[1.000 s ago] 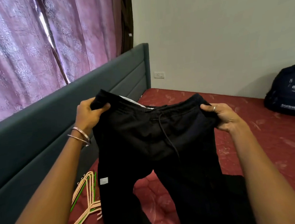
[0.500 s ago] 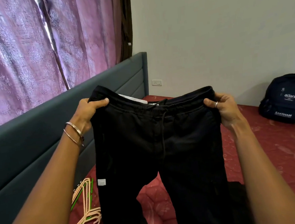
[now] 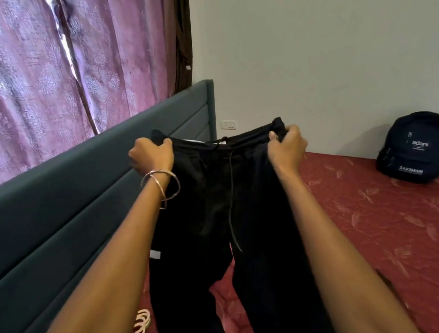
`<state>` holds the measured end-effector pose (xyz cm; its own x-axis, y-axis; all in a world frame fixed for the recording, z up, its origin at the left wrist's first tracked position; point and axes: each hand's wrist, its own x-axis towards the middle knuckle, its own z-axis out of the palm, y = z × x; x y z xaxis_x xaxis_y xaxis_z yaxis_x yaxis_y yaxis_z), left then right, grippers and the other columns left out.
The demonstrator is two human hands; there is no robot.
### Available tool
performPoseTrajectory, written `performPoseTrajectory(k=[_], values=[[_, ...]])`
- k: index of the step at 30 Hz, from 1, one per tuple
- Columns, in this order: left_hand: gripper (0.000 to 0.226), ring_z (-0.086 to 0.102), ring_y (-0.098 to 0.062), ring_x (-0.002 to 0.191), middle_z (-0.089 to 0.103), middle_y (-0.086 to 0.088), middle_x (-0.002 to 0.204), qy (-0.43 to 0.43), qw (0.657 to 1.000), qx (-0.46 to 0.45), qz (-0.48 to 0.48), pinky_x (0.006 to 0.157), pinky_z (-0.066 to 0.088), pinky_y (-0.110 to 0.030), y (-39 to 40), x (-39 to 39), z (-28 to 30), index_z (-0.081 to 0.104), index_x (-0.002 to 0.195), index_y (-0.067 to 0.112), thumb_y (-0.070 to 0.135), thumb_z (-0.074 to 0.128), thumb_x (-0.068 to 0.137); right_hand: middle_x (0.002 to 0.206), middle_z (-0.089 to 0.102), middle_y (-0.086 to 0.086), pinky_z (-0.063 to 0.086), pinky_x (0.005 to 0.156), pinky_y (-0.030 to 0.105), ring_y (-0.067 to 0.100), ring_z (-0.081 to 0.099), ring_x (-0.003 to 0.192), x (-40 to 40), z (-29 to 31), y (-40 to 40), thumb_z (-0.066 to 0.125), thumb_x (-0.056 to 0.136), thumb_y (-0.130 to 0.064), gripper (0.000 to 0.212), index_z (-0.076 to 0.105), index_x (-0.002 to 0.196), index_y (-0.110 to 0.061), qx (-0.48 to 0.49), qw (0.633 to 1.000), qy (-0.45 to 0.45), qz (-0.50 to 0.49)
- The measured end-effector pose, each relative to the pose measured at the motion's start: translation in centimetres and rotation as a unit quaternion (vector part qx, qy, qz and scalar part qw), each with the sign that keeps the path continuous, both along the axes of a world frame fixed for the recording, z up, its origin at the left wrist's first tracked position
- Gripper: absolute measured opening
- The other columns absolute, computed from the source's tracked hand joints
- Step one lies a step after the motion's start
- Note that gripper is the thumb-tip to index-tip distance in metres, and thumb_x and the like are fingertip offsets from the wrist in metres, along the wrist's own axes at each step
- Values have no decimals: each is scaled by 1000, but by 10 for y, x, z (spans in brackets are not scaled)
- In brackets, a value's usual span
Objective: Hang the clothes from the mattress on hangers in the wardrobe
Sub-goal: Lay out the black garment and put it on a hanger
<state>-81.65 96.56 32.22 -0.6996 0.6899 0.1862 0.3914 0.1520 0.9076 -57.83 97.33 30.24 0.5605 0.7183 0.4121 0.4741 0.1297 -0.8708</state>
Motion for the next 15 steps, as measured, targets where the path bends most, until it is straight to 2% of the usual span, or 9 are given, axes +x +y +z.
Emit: performPoseTrajectory(k=[3, 6, 8, 10, 11, 12, 13, 15], values=[[31, 66, -31, 88, 71, -14, 88, -54, 993, 58, -84, 79, 54, -34, -5, 38, 10, 72, 84, 4, 31, 74, 69, 88, 58, 5, 39, 73, 26, 28, 59, 90, -42, 8, -14, 66, 87, -20, 24, 56, 101, -4, 55, 997, 30, 53], [16, 66, -19, 69, 67, -3, 66, -163, 963, 93, -192, 72, 59, -38, -17, 63, 18, 70, 62, 11, 26, 76, 67, 88, 65, -1, 48, 75, 28, 19, 63, 85, -64, 10, -23, 74, 79, -27, 26, 57, 95, -15, 30, 987, 4, 161], [23, 62, -19, 62, 64, -4, 63, -204, 943, 88, -249, 68, 59, -40, -23, 67, 25, 65, 55, 12, 25, 70, 73, 94, 69, 1, 55, 79, 36, 17, 66, 87, -66, 6, -27, 77, 74, -36, 36, 55, 96, -19, 15, 965, 32, 259], [21, 64, -22, 60, 68, -11, 74, -276, 894, 96, -339, 60, 53, -31, -32, 66, 30, 68, 69, 8, 15, 56, 85, 102, 69, 2, 56, 82, 38, 16, 68, 93, -59, 5, -32, 82, 67, -41, 53, 51, 106, -22, 14, 944, 37, 327], [23, 66, -24, 61, 69, -14, 79, -296, 865, 101, -393, 55, 52, -28, -38, 64, 30, 68, 80, 2, 7, 48, 90, 106, 68, 3, 56, 83, 36, 15, 67, 96, -54, 5, -35, 85, 65, -38, 61, 47, 110, -21, 14, 941, 9, 339], [25, 69, -27, 67, 71, -15, 84, -286, 846, 102, -439, 53, 53, -27, -41, 61, 30, 68, 91, -1, 2, 44, 92, 107, 66, 4, 56, 83, 35, 16, 67, 96, -49, 6, -36, 87, 65, -33, 65, 44, 112, -21, 15, 941, -18, 336], [25, 70, -29, 76, 72, -15, 90, -253, 843, 107, -463, 58, 57, -31, -44, 59, 28, 69, 99, 0, 2, 45, 94, 106, 66, 5, 56, 81, 37, 18, 67, 95, -45, 7, -38, 85, 66, -24, 63, 41, 111, -20, 17, 945, -36, 324], [20, 70, -21, 88, 73, -10, 97, -101, 884, 140, -434, 79, 58, -35, -42, 56, 21, 71, 106, 7, 11, 59, 90, 102, 65, 11, 57, 75, 43, 24, 67, 90, -40, 12, -41, 72, 72, -5, 51, 41, 110, -18, 15, 949, -32, 314]])
